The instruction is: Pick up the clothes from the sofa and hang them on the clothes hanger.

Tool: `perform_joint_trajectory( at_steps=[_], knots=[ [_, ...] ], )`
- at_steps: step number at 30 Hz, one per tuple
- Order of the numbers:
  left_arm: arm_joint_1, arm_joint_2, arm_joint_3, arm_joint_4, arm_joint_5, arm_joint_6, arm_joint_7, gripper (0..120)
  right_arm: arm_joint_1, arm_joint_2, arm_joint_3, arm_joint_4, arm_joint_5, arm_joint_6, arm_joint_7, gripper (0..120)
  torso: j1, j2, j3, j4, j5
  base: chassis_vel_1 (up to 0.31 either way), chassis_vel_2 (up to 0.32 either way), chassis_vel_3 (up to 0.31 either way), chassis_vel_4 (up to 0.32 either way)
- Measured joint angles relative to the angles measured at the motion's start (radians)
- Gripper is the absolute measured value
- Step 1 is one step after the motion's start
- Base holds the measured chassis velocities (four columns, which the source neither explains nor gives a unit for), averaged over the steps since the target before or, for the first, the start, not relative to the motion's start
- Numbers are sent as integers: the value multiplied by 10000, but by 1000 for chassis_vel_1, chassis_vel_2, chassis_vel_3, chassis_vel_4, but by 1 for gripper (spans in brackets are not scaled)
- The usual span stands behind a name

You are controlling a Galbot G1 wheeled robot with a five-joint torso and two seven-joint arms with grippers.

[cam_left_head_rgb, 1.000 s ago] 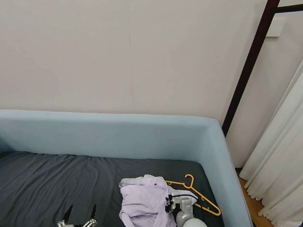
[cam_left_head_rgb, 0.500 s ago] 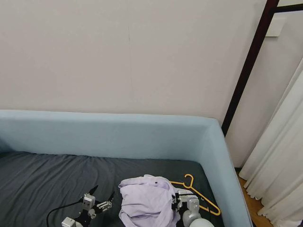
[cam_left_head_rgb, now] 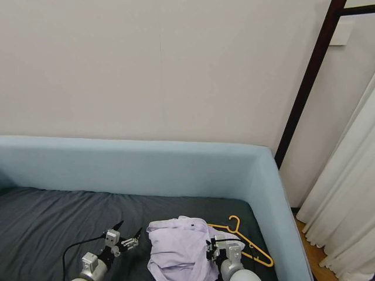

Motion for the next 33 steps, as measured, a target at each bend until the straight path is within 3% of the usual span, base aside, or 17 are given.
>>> perform_joint_trajectory(
  at_steps=[10,26,29,30,33],
  knots=[
    [-1025,-514,1442,638,-638,499,43,97,-116,-101,155,133,66,76,23,0,0,0,0,-1,3,0,0,0,0],
    [-1589,-1361,1958,1395,-643,463,-297,93,-157,-457,460,321,262,92,49,0,-1,0,-1,0,4,0,0,0,0],
    [-1696,-1508,2045,1578,-633,458,-299,90,-160,-527,488,369,296,92,48,0,-1,0,0,0,2,0,0,0,0],
    [-1726,-1573,2074,1642,-612,442,-299,82,-176,-549,515,370,297,92,48,0,-1,1,0,-1,2,0,0,0,0],
    [-1743,-1613,2100,1674,-598,404,-299,74,-195,-561,553,369,297,92,46,0,-1,0,-1,-1,2,0,0,0,0]
  ],
)
